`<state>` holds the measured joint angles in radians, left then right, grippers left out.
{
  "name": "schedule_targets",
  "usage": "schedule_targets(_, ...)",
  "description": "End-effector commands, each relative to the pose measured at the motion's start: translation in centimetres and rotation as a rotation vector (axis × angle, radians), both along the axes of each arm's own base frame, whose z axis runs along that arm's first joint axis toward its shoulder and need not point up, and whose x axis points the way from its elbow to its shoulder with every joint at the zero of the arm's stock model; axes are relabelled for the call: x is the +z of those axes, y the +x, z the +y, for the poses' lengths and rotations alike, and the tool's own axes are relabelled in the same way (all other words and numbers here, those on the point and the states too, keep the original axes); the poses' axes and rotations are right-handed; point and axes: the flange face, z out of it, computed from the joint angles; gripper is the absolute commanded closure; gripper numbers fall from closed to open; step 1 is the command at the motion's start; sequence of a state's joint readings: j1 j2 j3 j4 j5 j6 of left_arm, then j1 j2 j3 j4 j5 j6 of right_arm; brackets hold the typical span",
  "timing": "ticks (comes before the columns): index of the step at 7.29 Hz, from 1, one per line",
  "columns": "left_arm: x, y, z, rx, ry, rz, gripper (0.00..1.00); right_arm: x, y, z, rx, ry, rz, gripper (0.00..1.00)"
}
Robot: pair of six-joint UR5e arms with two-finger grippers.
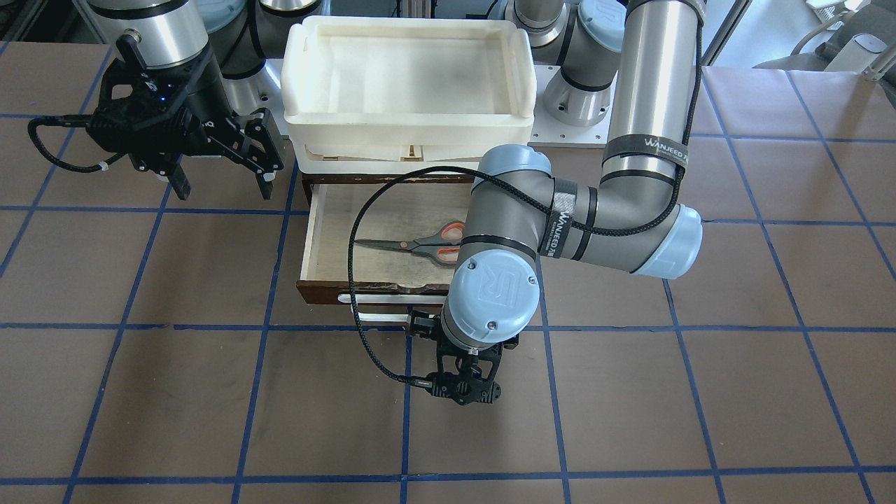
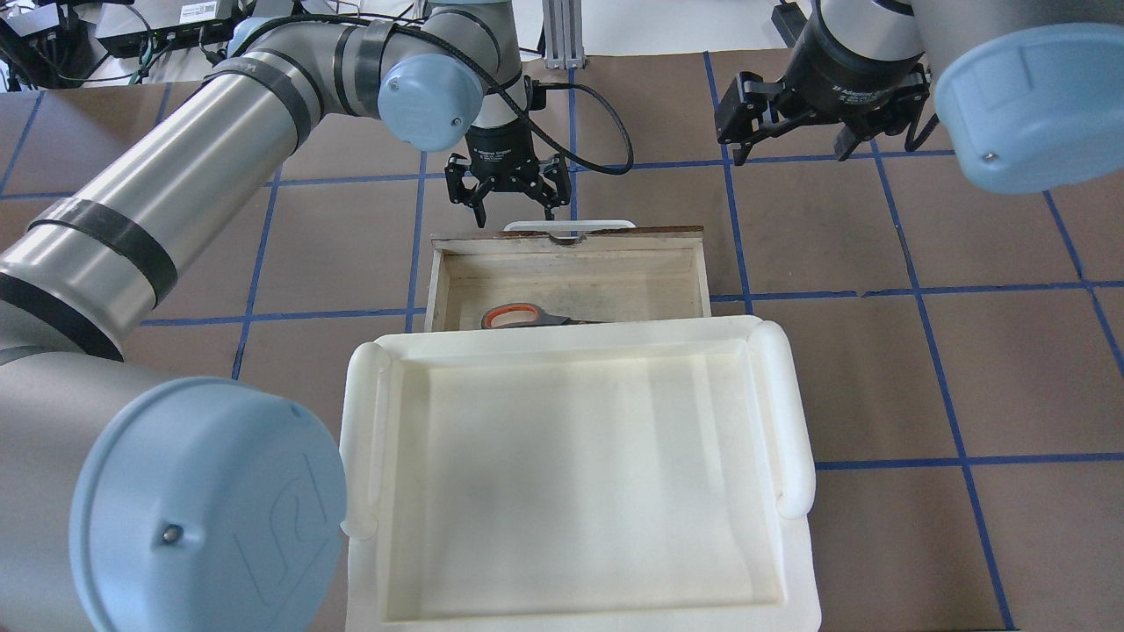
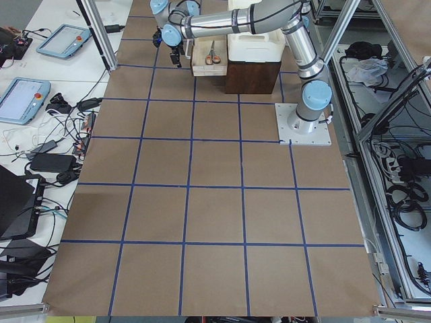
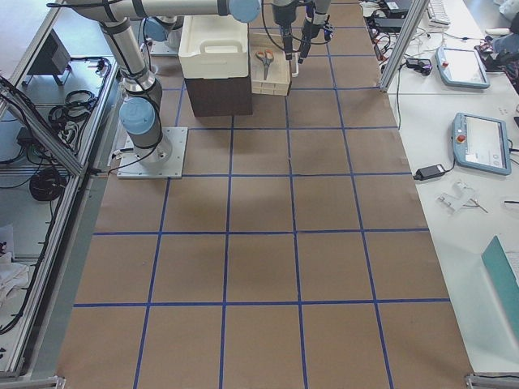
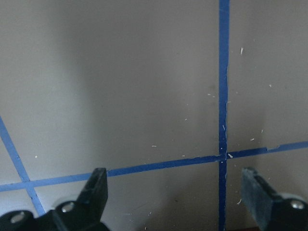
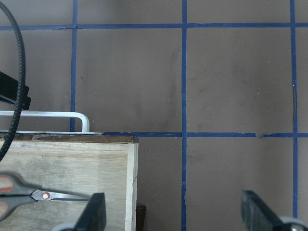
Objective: Put scissors in drawer and close it
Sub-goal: 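Push the drawer closed with the left gripper, away from the robot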
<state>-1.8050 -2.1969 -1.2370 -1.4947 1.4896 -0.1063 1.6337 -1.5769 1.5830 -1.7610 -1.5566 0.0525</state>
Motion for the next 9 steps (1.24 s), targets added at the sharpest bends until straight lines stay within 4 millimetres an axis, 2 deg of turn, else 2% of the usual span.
schedule_targets(1, -0.3, -0.2, 0.5, -0.009, 0.025, 0.0, 0.0, 0.0, 0.1, 0.0, 0.001, 0.0, -0.001, 0.0)
schedule_targets(9, 0.8, 0.2, 1.9, -0.005, 0.093, -0.007, 0.0, 0.1, 0.0, 0.1, -0.001, -0.001, -0.001, 0.0)
